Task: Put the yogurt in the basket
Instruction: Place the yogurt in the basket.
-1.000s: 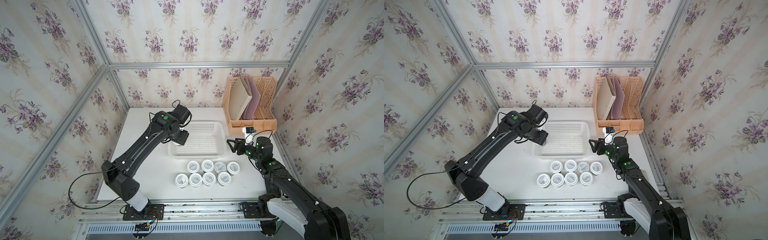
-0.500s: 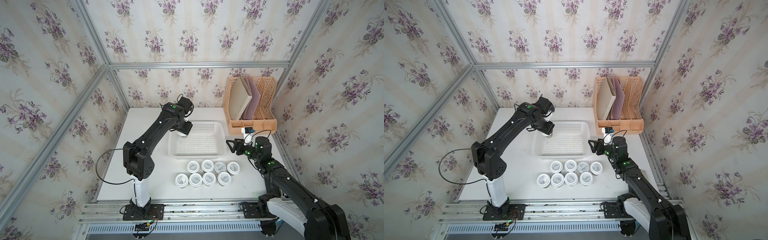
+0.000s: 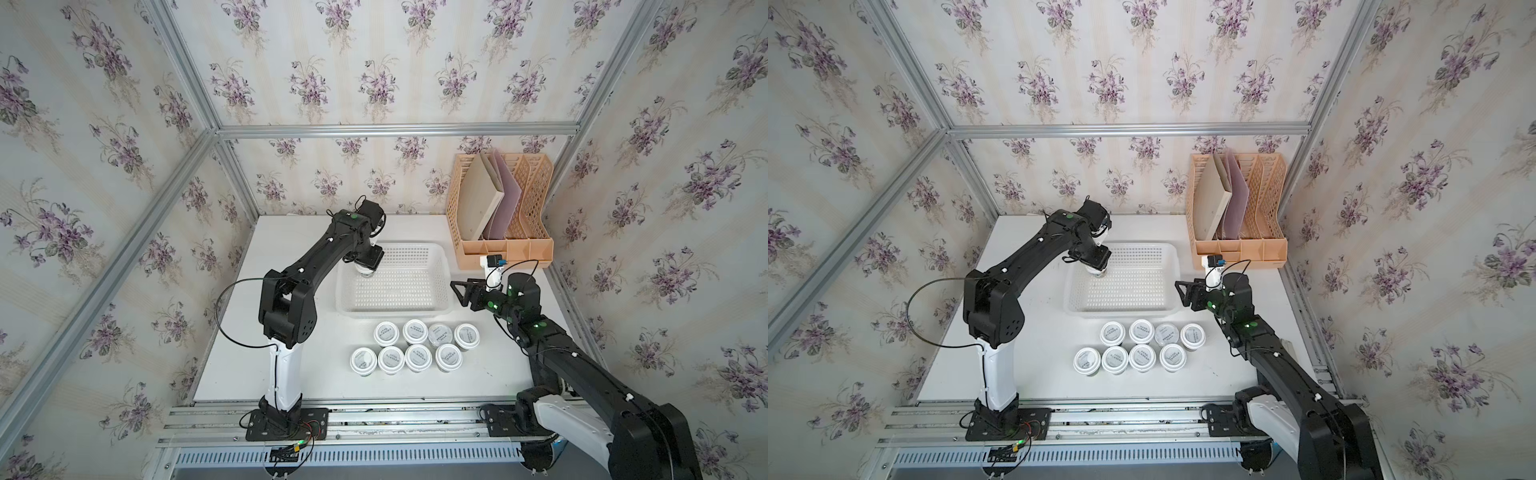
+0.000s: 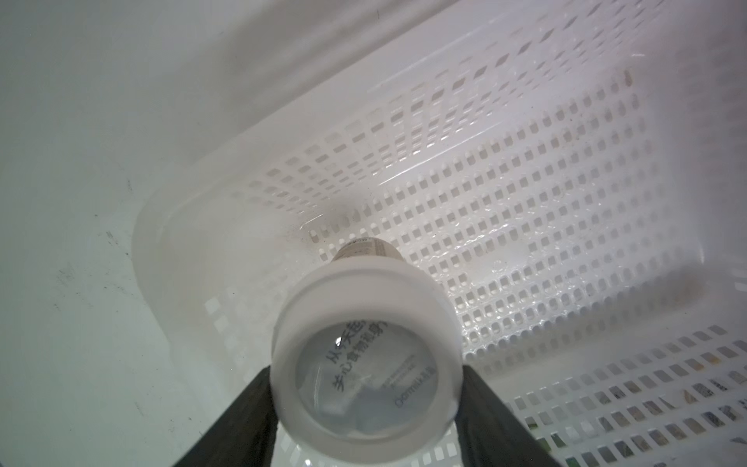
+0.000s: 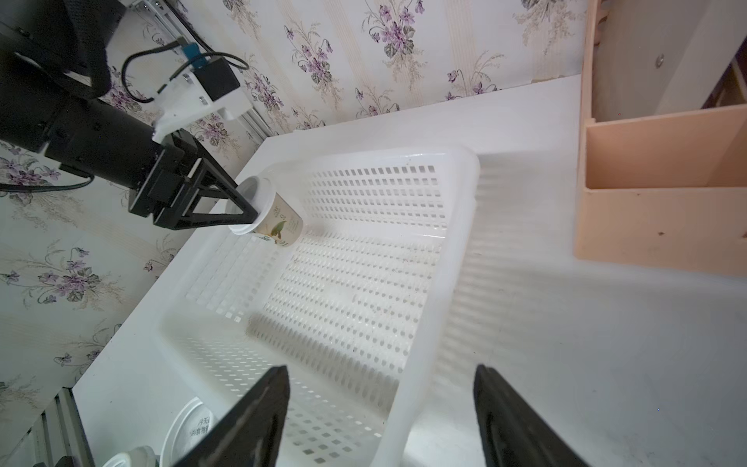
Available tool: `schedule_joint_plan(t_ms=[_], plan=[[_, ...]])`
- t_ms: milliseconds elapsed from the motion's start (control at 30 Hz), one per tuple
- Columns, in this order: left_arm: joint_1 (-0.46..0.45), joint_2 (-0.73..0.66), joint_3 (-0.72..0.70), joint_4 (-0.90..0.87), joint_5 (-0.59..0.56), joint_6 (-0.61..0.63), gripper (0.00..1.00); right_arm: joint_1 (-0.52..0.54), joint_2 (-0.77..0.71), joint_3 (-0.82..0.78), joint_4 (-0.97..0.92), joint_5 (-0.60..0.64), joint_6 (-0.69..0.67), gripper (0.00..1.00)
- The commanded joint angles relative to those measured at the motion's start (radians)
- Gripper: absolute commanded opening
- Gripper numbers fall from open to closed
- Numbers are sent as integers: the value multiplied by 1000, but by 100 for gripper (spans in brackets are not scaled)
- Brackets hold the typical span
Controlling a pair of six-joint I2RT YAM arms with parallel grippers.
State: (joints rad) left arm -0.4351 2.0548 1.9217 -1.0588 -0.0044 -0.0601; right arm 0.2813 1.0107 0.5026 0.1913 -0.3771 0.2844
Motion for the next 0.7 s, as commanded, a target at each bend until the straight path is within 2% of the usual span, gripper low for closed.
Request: schedule_joint_plan(t_ms=[0, 667], plan=[[10, 10, -16, 44, -14, 2, 69, 4, -4, 8, 27, 18, -7, 77], [50, 28, -109, 139, 0, -7, 69, 10, -11, 5, 32, 25, -7, 76]])
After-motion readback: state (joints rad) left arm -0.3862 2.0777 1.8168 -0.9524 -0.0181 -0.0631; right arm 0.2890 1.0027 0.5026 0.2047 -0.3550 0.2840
